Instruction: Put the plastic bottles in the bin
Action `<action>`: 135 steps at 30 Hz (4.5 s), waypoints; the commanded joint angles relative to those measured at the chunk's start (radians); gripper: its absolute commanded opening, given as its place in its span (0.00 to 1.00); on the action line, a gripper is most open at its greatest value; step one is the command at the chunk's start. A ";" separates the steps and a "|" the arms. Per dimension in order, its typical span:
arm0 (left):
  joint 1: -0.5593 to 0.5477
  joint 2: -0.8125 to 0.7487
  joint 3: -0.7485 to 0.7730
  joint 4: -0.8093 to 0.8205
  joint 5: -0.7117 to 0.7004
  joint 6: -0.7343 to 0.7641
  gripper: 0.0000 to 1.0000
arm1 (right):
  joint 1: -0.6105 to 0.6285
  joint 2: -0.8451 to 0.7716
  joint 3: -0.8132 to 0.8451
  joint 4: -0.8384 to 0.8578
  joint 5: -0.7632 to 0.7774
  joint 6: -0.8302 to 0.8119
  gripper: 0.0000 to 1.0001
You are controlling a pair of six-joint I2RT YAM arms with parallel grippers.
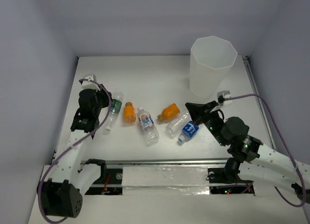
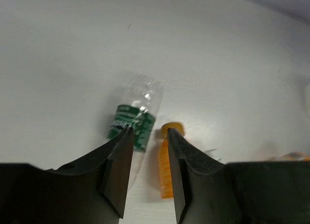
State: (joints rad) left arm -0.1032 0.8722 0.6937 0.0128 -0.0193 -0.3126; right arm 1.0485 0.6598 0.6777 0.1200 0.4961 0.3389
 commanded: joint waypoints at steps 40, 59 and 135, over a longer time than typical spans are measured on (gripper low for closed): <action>-0.089 0.797 0.359 -0.117 -0.186 0.135 0.78 | 0.007 0.328 0.140 -0.016 -0.257 0.049 0.42; -0.079 0.427 0.320 -0.119 -0.266 0.124 0.34 | 0.007 0.808 0.396 -0.054 -0.281 0.120 0.72; -0.200 -0.050 0.294 0.225 0.093 -0.184 0.32 | -0.886 0.906 0.902 -0.280 -0.306 -0.110 0.48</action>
State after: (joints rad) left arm -0.2489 0.8223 0.8940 0.1524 0.1200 -0.4923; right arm 0.1738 1.5635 1.5547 -0.1768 0.2470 0.2459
